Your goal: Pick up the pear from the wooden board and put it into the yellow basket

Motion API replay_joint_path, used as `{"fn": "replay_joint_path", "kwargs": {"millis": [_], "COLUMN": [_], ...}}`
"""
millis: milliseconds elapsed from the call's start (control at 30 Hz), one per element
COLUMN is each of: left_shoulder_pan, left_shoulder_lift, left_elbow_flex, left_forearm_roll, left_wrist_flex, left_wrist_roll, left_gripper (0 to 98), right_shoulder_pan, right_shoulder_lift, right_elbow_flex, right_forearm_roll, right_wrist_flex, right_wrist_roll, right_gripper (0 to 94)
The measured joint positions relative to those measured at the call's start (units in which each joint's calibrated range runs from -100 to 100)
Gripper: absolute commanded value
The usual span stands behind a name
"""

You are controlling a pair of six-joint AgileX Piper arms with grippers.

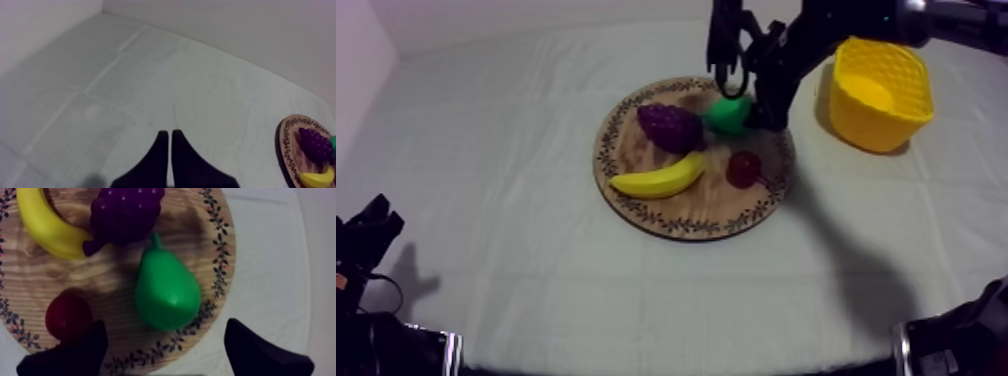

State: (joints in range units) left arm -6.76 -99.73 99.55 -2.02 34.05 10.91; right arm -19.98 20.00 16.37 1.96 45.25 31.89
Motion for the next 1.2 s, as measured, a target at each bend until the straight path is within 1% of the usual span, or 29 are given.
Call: {"fn": "replay_joint_path", "kwargs": {"millis": [267, 333, 467, 567, 633, 733, 933, 967, 1067, 1200], "left_shoulder_pan": [0.0, 0.0, 0.0, 0.0, 0.0, 0.0, 0.0, 0.0, 0.0, 0.0], "left_shoulder_lift": [0.0, 0.0, 0.0, 0.0, 0.0, 0.0, 0.0, 0.0, 0.0, 0.0], "left_elbow_flex": [0.0, 0.0, 0.0, 0.0, 0.0, 0.0, 0.0, 0.0, 0.0, 0.0], "left_forearm_roll": [0.0, 0.0, 0.0, 0.0, 0.0, 0.0, 0.0, 0.0, 0.0, 0.0], "left_wrist_flex": [0.0, 0.0, 0.0, 0.0, 0.0, 0.0, 0.0, 0.0, 0.0, 0.0], "left_wrist_roll": [0.0, 0.0, 0.0, 0.0, 0.0, 0.0, 0.0, 0.0, 0.0, 0.0], "left_gripper": [0.1, 0.1, 0.1, 0.1, 0.1, 0.1, 0.1, 0.1, 0.1, 0.1], "right_shoulder_pan": [-1.06, -1.06, -0.66, -0.21, -0.03, 0.14, 0.22, 0.26, 0.87, 2.93], "right_shoulder_lift": [9.56, 11.54, 14.97, 16.14, 16.29, 15.97, 12.03, 10.99, 7.48, 1.56], "right_elbow_flex": [-5.6, -6.37, -7.55, -8.29, -8.45, -8.18, -5.98, -5.39, -3.82, -2.29], "right_forearm_roll": [1.95, 2.74, 2.8, 2.24, 1.29, 0.71, -1.39, -1.96, -2.36, -3.74], "right_wrist_flex": [-2.54, -3.8, -5.2, -5.94, -5.67, -5.35, -3.63, -2.78, -1.04, 2.94], "right_wrist_roll": [-2.74, -3.4, -3.67, -3.32, -2.64, -1.38, 0.64, 0.88, 1.8, 3.78], "right_gripper": [77.2, 74.6, 64.9, 56.2, 50.6, 44.9, 41.8, 41.6, 41.4, 41.8]}}
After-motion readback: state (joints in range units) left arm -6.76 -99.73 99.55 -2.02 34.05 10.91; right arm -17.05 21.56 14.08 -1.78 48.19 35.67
